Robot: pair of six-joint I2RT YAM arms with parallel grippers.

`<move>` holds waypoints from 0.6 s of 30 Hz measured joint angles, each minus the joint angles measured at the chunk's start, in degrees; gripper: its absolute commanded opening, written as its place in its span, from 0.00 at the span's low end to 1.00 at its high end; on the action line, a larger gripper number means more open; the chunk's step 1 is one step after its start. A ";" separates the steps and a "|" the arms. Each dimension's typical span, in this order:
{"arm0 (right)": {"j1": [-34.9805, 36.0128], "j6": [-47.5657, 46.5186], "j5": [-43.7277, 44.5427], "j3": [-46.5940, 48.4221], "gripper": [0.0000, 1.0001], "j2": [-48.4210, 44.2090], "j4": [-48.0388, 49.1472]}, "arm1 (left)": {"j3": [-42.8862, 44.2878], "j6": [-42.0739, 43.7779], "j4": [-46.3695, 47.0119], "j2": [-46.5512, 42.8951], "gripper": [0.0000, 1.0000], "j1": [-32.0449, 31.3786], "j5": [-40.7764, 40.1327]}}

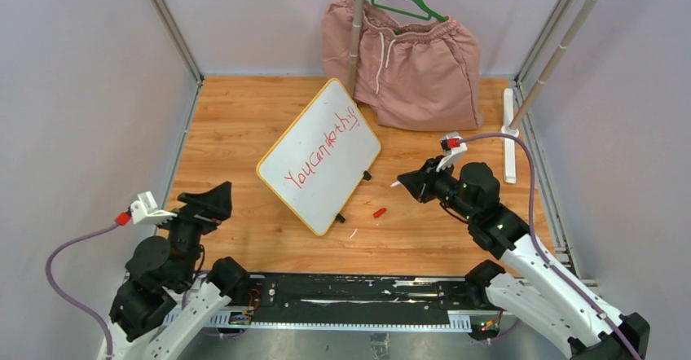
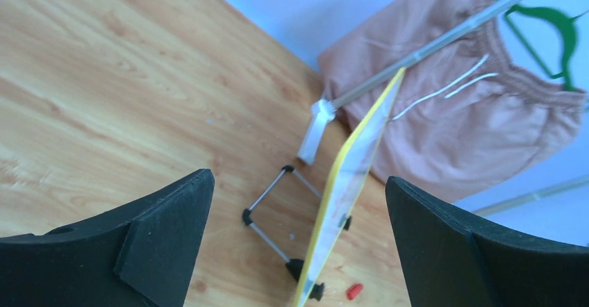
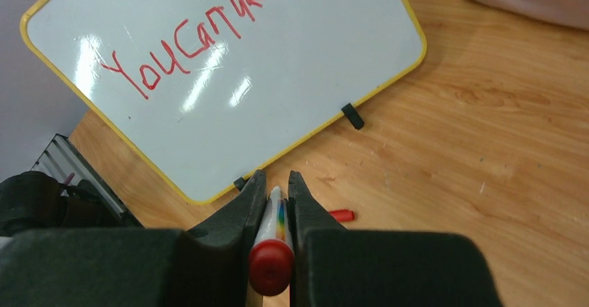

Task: Write a sentence on the whiteboard

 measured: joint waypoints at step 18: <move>0.07 2.51 -0.98 3.48 0.00 -10.99 -19.21 | 17.35 18.53 8.26 17.44 0.99 0.02 27.58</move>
